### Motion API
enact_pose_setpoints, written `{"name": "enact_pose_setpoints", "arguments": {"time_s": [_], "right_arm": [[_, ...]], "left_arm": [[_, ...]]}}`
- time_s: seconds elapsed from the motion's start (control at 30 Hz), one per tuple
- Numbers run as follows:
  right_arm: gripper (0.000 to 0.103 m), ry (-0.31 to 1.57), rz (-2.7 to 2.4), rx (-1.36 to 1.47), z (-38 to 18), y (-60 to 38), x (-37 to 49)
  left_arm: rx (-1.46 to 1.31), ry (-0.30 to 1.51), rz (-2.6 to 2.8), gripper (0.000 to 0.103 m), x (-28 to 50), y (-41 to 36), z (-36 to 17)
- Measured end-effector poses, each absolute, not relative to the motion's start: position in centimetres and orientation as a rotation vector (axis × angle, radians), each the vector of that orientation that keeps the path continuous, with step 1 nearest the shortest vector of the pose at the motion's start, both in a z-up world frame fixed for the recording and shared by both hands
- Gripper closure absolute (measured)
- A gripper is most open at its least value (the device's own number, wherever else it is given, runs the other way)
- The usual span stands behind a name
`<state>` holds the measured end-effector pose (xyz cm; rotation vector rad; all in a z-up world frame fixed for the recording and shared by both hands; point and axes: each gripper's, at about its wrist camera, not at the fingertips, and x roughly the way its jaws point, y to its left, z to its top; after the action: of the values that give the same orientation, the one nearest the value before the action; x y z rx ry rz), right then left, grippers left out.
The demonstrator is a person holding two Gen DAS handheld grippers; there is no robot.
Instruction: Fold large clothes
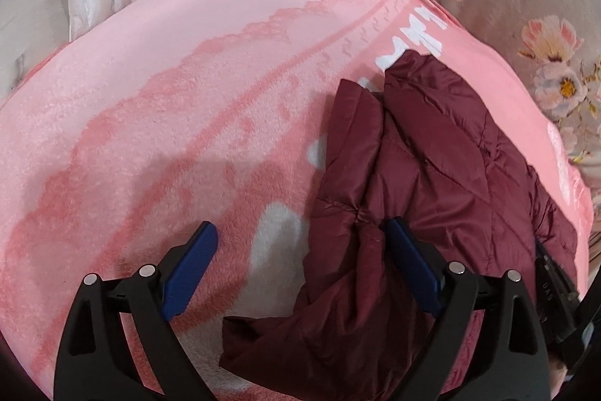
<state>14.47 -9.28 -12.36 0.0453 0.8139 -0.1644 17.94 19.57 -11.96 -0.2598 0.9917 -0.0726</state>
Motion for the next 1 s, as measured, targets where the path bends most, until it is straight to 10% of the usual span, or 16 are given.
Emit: {"name": "enact_pose_setpoints", "arguments": {"time_s": [0.57,0.67,0.73,1.0], "right_arm": [[0.093,0.813,-0.167,0.046,-12.4,-9.2,14.5],[0.092,0.807,-0.154,0.065,-12.3,-9.4,14.3],[0.092,0.79,-0.12,0.134,-11.5,-9.9,13.2],[0.093,0.813,-0.02,0.212,-8.8,-9.4,4.0]], "left_arm": [[-0.236,0.999,-0.036,0.012,17.5,19.1,-12.2],[-0.212,0.986,-0.093,0.036,17.5,17.6,-12.0],[-0.247,1.001,-0.17,0.075,17.6,17.0,-11.4],[-0.26,0.89,-0.262,0.093,15.6,16.6,-5.2]]}}
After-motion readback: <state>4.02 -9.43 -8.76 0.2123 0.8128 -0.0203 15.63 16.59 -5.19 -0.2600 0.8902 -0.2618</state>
